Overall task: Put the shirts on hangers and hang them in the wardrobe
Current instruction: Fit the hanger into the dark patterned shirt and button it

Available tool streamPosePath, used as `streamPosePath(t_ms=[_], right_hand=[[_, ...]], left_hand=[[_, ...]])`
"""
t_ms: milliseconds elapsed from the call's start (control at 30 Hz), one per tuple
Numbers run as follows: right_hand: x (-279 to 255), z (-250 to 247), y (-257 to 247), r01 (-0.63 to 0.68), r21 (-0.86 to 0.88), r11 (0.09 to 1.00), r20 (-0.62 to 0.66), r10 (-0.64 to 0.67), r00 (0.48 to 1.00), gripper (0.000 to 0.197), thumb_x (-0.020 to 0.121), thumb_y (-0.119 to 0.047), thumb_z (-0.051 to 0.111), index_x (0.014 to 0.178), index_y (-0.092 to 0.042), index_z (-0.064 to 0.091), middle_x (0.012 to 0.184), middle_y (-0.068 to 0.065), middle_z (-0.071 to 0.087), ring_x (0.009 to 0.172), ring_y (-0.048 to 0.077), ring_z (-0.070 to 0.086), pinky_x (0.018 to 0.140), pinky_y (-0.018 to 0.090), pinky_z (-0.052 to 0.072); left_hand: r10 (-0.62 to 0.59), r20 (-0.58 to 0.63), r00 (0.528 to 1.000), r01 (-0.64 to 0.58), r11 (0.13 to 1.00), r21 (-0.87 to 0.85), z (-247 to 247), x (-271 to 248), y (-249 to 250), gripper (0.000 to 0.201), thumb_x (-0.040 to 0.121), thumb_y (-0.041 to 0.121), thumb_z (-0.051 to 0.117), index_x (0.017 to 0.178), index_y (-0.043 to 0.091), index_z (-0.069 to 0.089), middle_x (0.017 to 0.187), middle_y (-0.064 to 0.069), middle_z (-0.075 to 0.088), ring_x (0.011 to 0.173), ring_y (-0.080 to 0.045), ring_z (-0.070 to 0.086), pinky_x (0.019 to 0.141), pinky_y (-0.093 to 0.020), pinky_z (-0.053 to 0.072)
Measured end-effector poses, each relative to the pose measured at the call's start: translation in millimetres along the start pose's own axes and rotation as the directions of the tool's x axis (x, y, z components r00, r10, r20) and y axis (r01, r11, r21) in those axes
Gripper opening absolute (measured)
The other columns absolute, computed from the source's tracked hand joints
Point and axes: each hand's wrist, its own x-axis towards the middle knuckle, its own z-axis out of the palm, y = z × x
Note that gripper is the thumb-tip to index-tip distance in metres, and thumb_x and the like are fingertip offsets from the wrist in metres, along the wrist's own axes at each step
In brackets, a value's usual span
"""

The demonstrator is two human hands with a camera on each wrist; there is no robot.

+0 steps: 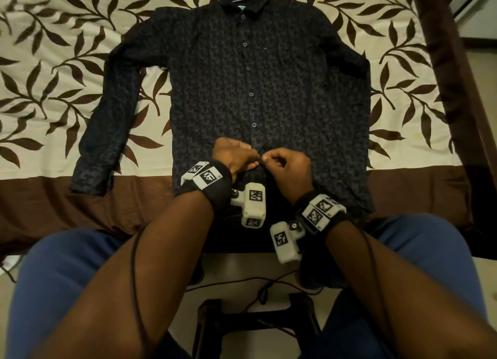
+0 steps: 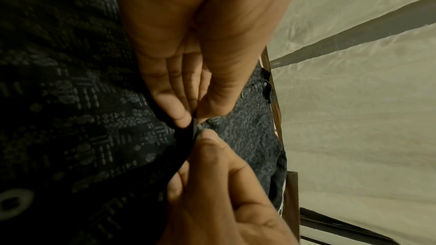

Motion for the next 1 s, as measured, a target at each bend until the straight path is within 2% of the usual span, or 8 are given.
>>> streamPosePath(t_ms=[67,167,400,600,733,800,933,1000], right_hand=[[2.6,0.3,2.5,-0.043,0.024,0.999,0.019,0.042,0.999,0.007,0.088,-0.015,0.071,0.086,-0.011,0.076,0.073,-0.008,0.069,0.061,-0.007,0.059,0.063,0.012,0.046],[6.2,1.2,2.9,-0.086,0.042,0.995,0.049,0.084,0.995,0.008,0.088,-0.013,0.069,0.084,-0.010,0.075,0.071,-0.008,0.067,0.062,-0.005,0.058,0.063,0.015,0.048],[14.7,-4.1,3.4,-0.235,0.201,0.951,0.186,0.199,0.962,0.015,0.092,-0.007,0.062,0.084,-0.006,0.075,0.084,0.020,0.073,0.072,0.018,0.063,0.073,0.034,0.055],[8.4,-4.2,5.3,-0.020,-0.028,0.999,0.073,0.022,0.997,0.010,0.088,-0.017,0.069,0.084,-0.011,0.075,0.072,-0.002,0.071,0.065,0.012,0.064,0.065,0.031,0.053],[3.6,-0.5,5.3,0.059,-0.087,0.994,0.072,-0.053,0.996,0.007,0.086,-0.016,0.070,0.083,-0.013,0.075,0.073,-0.002,0.071,0.065,0.012,0.065,0.065,0.033,0.055],[5.9,-1.7,4.0,0.004,-0.044,0.999,0.082,-0.001,0.997,0.006,0.086,-0.013,0.070,0.082,-0.012,0.074,0.073,0.000,0.071,0.063,0.009,0.063,0.064,0.031,0.054],[11.1,-7.4,1.3,-0.097,0.072,0.993,0.152,0.085,0.985,0.008,0.089,-0.005,0.067,0.087,-0.002,0.075,0.079,0.007,0.071,0.061,-0.007,0.059,0.064,0.011,0.048],[12.6,-8.6,2.8,-0.134,0.106,0.985,0.181,0.113,0.977,0.010,0.091,-0.007,0.067,0.089,-0.001,0.075,0.080,0.008,0.072,0.064,0.000,0.060,0.065,0.014,0.049]], left_hand=[[0.013,-0.010,1.000,-0.013,1.000,0.004,1.3,0.0,-3.2,0.025,0.078,-0.014,0.070,0.071,0.005,0.057,0.069,-0.014,0.060,0.062,-0.022,0.063,0.059,-0.026,0.059],[0.070,-0.010,0.998,-0.070,0.997,0.019,2.3,0.4,-7.8,0.026,0.077,-0.016,0.069,0.069,0.005,0.058,0.064,-0.012,0.058,0.056,-0.020,0.060,0.056,-0.026,0.057],[0.193,0.011,0.981,-0.193,0.979,0.060,0.6,-1.6,-16.0,0.024,0.076,-0.014,0.070,0.072,0.008,0.062,0.062,-0.007,0.062,0.046,-0.009,0.058,0.053,-0.021,0.054],[0.151,-0.025,0.988,-0.151,0.988,-0.007,6.3,-2.2,-22.6,0.024,0.075,-0.014,0.071,0.078,0.009,0.063,0.068,-0.008,0.064,0.053,-0.014,0.058,0.054,-0.024,0.054],[0.138,-0.007,0.990,-0.139,0.990,-0.018,3.3,-0.9,-25.3,0.024,0.077,-0.015,0.068,0.079,0.008,0.063,0.068,-0.008,0.065,0.054,-0.016,0.059,0.056,-0.025,0.055],[0.157,0.001,0.988,-0.157,0.988,-0.015,2.6,-1.6,-26.2,0.024,0.076,-0.016,0.068,0.082,0.007,0.063,0.069,-0.009,0.065,0.055,-0.015,0.061,0.060,-0.027,0.056],[0.221,0.015,0.975,-0.221,0.975,0.009,0.5,-0.8,-28.1,0.028,0.078,-0.018,0.066,0.079,0.010,0.062,0.066,-0.003,0.062,0.049,-0.004,0.060,0.053,-0.019,0.053],[0.253,0.029,0.967,-0.254,0.967,0.032,-0.9,2.3,-30.2,0.029,0.077,-0.018,0.068,0.081,0.010,0.062,0.069,-0.004,0.061,0.056,-0.007,0.061,0.058,-0.020,0.053]])
